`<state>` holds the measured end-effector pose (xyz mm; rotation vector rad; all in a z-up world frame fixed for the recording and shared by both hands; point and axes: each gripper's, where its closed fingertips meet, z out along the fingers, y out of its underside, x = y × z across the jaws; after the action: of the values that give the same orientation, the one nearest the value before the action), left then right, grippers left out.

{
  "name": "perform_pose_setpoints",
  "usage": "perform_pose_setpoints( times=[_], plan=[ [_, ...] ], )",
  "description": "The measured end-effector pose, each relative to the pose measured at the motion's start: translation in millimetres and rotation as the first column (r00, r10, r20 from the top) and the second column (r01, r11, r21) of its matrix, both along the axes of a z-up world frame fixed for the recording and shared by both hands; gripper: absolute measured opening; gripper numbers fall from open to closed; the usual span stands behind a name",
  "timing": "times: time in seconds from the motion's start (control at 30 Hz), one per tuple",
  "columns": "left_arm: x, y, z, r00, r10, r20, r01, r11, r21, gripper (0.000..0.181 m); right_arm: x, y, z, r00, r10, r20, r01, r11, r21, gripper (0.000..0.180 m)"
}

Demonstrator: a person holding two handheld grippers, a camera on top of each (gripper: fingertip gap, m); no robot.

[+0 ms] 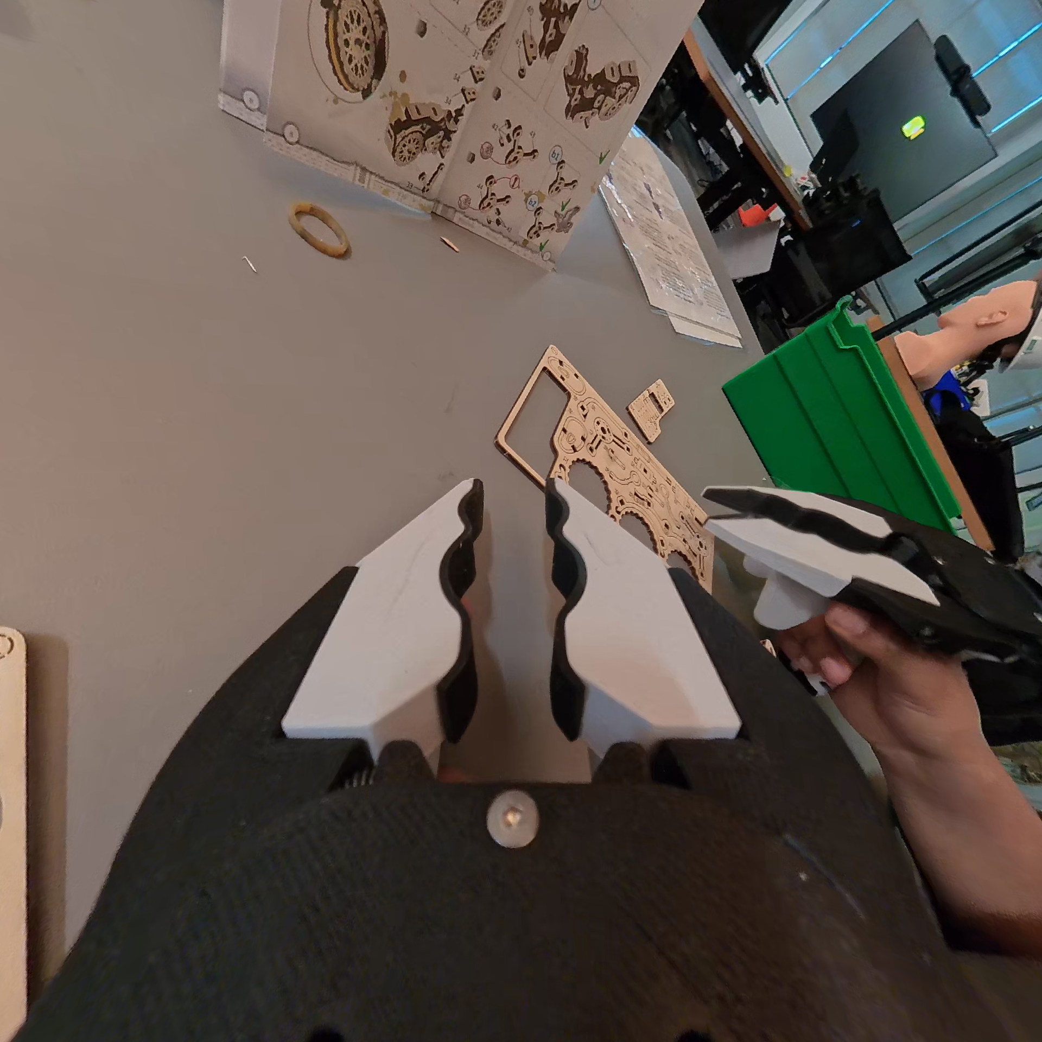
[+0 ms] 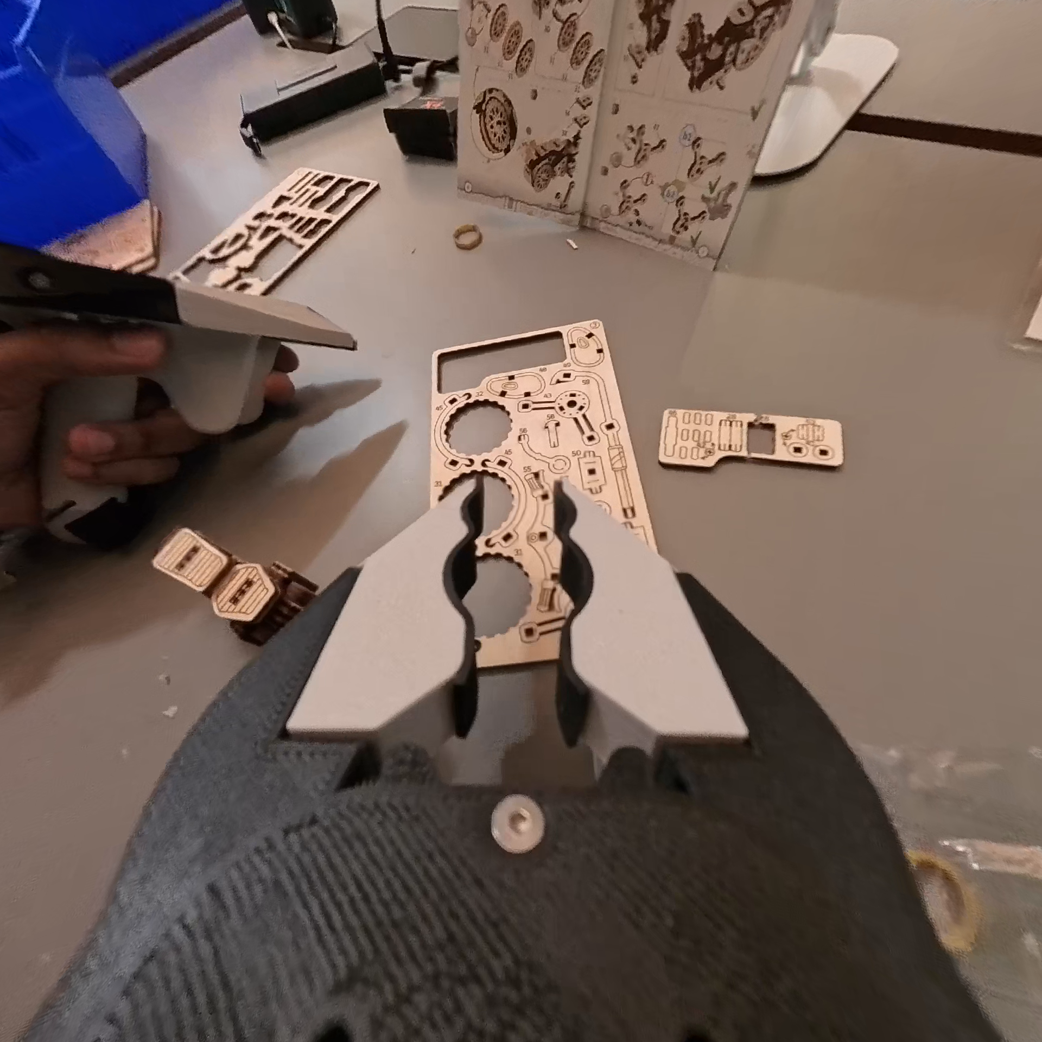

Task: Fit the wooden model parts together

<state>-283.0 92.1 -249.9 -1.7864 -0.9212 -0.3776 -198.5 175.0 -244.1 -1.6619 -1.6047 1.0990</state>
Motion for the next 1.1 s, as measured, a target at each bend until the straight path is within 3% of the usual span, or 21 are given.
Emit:
perform_pose_setpoints(
  times=[0.37, 1.1],
  plan=[
    [-1.6, 0.5, -0.9, 1.000, 0.001, 0.005, -0.001, 1.000, -0.001, 0.018, -2.5, 2.7, -5.5, 0.999, -0.001, 0.038, 0.004, 0.998, -0.068, 0.023],
    [-0.6, 1.0, -2.0, 1.000, -0.002, -0.009, 0.002, 1.000, -0.020, 0.019, -0.7, -1.5, -3.8, 1.000, -0.002, 0.022, 0.002, 1.000, 0.018, 0.021]
  ],
)
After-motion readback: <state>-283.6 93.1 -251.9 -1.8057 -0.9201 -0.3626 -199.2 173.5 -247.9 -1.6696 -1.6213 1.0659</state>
